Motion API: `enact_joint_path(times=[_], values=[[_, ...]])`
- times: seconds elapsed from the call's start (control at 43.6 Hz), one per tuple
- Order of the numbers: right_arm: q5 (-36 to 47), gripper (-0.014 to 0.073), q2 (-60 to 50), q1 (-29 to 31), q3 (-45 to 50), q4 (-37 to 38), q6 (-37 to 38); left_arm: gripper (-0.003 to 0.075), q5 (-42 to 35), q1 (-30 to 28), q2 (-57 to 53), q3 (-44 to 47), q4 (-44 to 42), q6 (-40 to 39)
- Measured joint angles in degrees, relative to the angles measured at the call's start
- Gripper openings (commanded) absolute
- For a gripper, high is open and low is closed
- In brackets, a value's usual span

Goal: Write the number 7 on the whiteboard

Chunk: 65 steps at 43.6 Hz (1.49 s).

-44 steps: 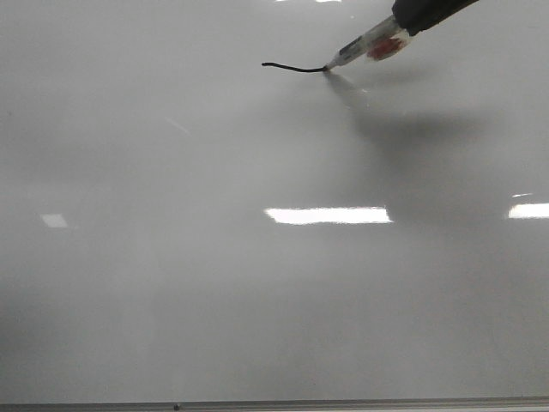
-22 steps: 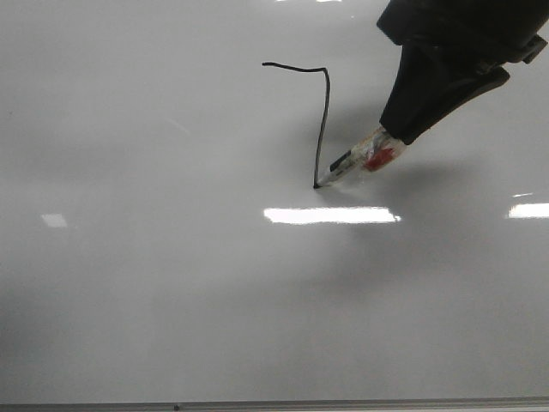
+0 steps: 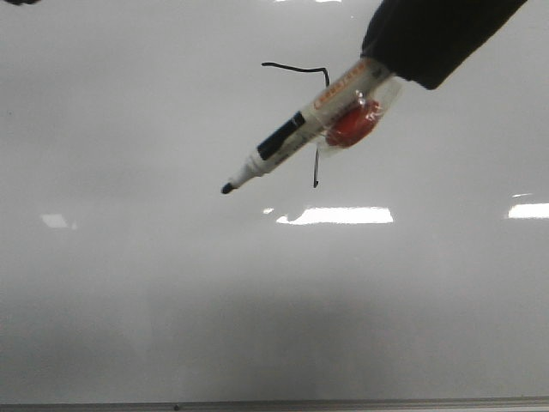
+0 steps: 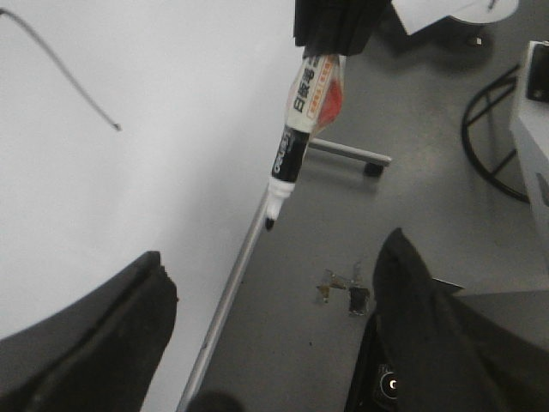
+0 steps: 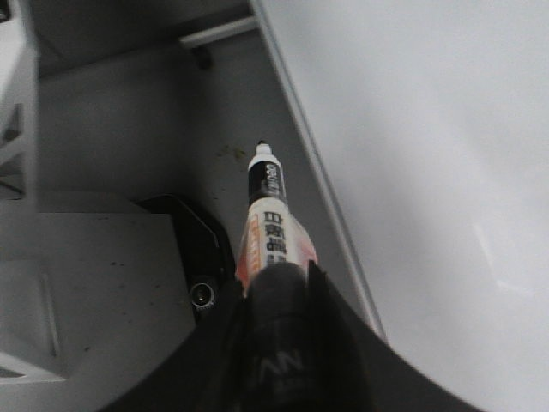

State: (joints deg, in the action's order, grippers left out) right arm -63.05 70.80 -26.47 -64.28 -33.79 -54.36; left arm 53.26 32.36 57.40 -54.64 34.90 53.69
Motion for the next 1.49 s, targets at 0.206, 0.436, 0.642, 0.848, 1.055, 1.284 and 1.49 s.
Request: enact_joint_path(times=[0.206,0.436,0.642,0.848,1.055,1.284,1.49], values=[[-3.02,-0.0065,-1.31,0.0,0.0,-5.5,-4.08,0.0494,-2.7,8.75,7.83,-2.85,0.57,1.06],[-3.02,-0.0065,-1.31,0.0,0.0,-5.73,-4.34,0.0494,-6.85,11.45,15.11,-3.45,0.82,1.15],[-1.86,-0.0065,-1.31,0.0,0.0,-5.76,-4.46,0.0417,-6.95,11.54,18.0,-3.45,1.95,1.15],[-1.86,-0.0065,-1.31,0.0,0.0,-5.76,-4.46,0.0223,-6.75,11.66,18.0,-3.45,2.28,1.15],[-1.86,-0.0065,-1.31,0.0,0.0,-5.76,-4.49,0.0078,-6.71,11.66,18.0,-3.45,2.03,1.15],[-2.2,0.0139,-1.31,0.0,0.0,-5.86,-4.71,-0.0003,-6.12,11.66,18.0,-3.45,1.61,2.66],[-1.87,0.0537,-1.31,0.11,0.0,-5.86,-4.71,-0.002,-6.12,11.66,18.0,-3.45,1.02,1.9]])
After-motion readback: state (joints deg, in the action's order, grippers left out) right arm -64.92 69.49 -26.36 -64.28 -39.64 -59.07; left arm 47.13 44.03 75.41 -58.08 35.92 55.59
